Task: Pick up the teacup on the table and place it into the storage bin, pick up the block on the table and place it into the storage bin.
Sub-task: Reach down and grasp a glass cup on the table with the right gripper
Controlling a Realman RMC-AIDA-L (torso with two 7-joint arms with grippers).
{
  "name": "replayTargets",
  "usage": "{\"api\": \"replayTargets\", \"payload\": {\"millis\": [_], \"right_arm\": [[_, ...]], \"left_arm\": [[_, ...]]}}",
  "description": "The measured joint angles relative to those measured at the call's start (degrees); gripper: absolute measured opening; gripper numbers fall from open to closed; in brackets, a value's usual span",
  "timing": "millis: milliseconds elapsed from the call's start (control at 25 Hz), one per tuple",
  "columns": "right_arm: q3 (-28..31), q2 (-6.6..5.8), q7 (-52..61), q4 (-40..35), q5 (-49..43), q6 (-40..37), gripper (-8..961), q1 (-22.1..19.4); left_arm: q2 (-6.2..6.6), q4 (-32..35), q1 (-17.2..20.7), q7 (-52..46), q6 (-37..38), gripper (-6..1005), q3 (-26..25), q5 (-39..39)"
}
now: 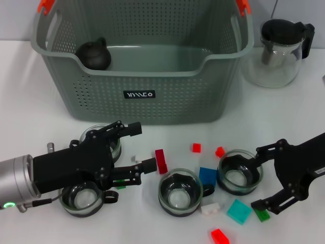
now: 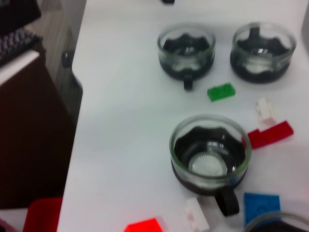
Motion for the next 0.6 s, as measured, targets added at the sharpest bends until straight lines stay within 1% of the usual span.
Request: {"api": "replayTargets", "payload": {"millis": [240, 440, 600], "right_arm": [[-5.0, -0.01, 1.1, -0.1, -0.9, 2.8, 942, 0.3], [-8.3, 0.03, 1.4, -0.1, -2.7, 4.7, 942, 1.1], [-12.5, 0.08, 3.2, -0.1, -4.4, 7.8, 942, 1.6]], "left_arm": [[-0.37, 0.0, 0.4, 0.0, -0.5, 927, 0.0, -0.1], [-0.39, 0.0, 0.5, 0.0, -0.6, 926, 0.0, -0.2], [-0.39, 0.0, 0.7, 0.0, -1.1, 926, 0.0, -0.2]]}}
